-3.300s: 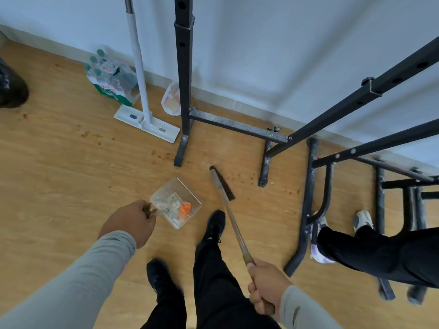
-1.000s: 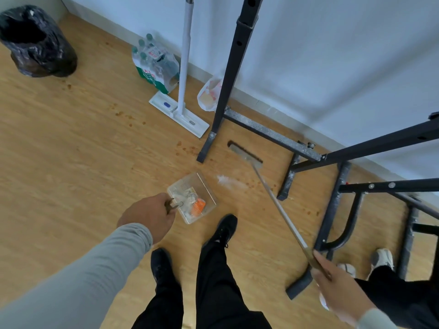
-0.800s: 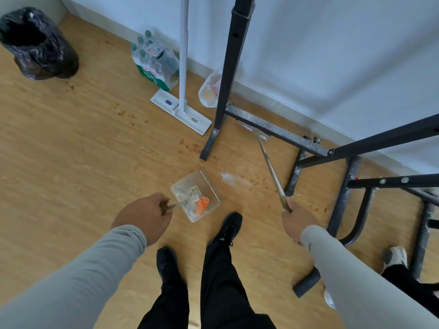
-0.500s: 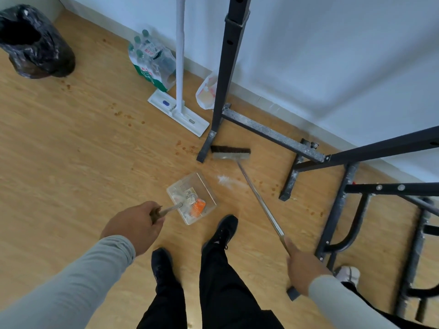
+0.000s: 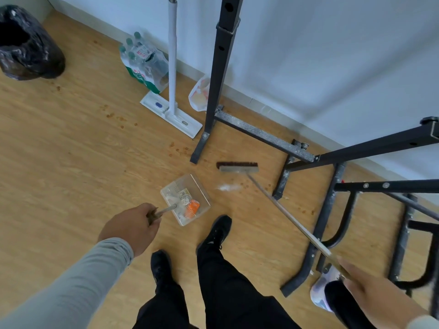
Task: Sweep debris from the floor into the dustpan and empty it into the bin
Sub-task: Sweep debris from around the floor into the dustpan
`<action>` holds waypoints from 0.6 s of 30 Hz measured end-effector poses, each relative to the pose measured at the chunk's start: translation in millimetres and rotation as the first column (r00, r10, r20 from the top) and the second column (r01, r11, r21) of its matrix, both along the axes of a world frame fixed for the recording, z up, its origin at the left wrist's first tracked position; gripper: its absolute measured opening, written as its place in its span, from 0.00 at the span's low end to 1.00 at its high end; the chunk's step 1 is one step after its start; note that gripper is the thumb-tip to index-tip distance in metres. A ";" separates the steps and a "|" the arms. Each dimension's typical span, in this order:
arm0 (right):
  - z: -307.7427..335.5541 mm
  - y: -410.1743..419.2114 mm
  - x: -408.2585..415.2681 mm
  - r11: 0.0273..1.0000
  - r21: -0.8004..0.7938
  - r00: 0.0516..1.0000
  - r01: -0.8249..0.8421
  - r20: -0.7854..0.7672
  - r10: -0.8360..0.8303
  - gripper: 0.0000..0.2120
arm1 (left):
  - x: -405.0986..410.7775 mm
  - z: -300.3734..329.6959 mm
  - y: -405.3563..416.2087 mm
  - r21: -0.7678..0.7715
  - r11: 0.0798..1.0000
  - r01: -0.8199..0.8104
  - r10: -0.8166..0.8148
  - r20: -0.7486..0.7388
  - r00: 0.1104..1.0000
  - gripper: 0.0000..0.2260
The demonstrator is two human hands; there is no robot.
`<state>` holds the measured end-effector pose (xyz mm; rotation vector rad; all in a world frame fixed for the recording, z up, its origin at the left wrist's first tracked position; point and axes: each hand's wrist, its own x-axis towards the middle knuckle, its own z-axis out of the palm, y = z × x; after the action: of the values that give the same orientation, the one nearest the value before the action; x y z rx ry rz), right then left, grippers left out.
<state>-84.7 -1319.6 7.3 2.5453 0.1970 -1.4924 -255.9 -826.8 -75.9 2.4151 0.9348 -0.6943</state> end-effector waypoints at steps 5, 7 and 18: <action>-58.7 87.6 -4.4 0.995 0.031 0.994 0.098 0.036 -0.099 0.26 | 5.1 1.1 3.1 -0.004 1.000 0.007 -0.007 0.000 1.000 0.13; -73.7 107.5 -26.6 0.993 0.030 0.993 0.110 -0.033 -0.109 0.27 | 6.1 0.2 6.6 -0.001 1.000 0.016 -0.016 0.009 1.000 0.13; -7.0 36.2 -170.0 0.981 -0.139 0.989 0.135 -0.043 -0.143 0.29 | -25.5 14.9 -0.9 -0.061 0.995 0.080 -0.080 0.000 0.997 0.13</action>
<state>-254.7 -1283.4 0.3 2.4579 -0.0752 -1.5650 -281.4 -827.7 -61.0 2.4094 0.8094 -0.7434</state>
